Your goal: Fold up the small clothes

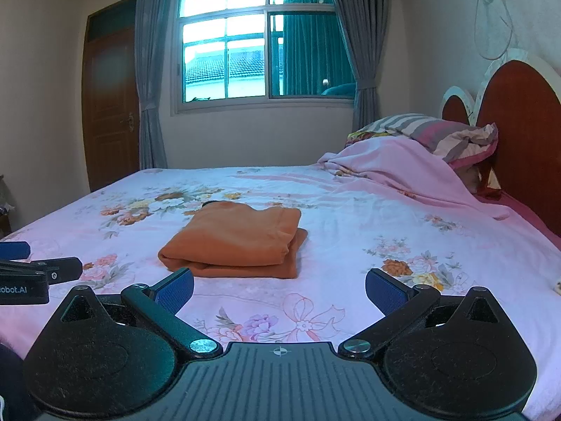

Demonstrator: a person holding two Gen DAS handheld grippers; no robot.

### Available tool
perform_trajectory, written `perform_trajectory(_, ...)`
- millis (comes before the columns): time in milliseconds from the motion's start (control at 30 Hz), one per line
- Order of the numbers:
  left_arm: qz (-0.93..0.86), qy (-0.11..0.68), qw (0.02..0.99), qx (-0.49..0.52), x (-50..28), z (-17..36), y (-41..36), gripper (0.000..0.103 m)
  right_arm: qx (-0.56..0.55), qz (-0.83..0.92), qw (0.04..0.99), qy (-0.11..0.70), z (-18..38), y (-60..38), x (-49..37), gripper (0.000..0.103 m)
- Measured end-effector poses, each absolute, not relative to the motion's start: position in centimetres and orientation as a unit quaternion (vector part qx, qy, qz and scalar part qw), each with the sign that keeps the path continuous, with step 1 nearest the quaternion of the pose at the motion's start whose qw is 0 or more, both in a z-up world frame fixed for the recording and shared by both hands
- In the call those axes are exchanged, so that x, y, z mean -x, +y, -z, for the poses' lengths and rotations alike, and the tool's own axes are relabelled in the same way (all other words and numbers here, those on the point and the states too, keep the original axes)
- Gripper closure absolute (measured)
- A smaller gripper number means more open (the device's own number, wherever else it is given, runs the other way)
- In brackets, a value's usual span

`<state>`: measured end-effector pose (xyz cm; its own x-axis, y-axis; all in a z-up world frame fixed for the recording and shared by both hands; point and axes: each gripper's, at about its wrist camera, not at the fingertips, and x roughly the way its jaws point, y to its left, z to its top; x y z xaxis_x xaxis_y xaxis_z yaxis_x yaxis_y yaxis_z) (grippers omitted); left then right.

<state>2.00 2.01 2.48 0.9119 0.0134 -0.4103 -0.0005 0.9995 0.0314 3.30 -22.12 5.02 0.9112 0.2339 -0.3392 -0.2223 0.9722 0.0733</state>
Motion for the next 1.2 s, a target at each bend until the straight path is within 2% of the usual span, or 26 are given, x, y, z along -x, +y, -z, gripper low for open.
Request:
perform_trajectory(133,0.008,0.224,0.974,0.014,-2.3,-2.3,2.8,0.006,-0.017,-0.115,0.978,0.175,-5.0,-22.1,-3.2,0.000)
perform_trajectory(400,0.005,0.216,0.976,-0.018,-2.0,-2.4,2.0,0.006,-0.017,-0.115,0.978,0.174,-5.0,-22.0,-3.1,0.000)
perform_trajectory(1200,0.012,0.200,0.980,-0.018,-1.5,-2.8,1.9,0.008,-0.016,-0.114,0.979,0.168,-5.2,-21.7,-3.1,0.000)
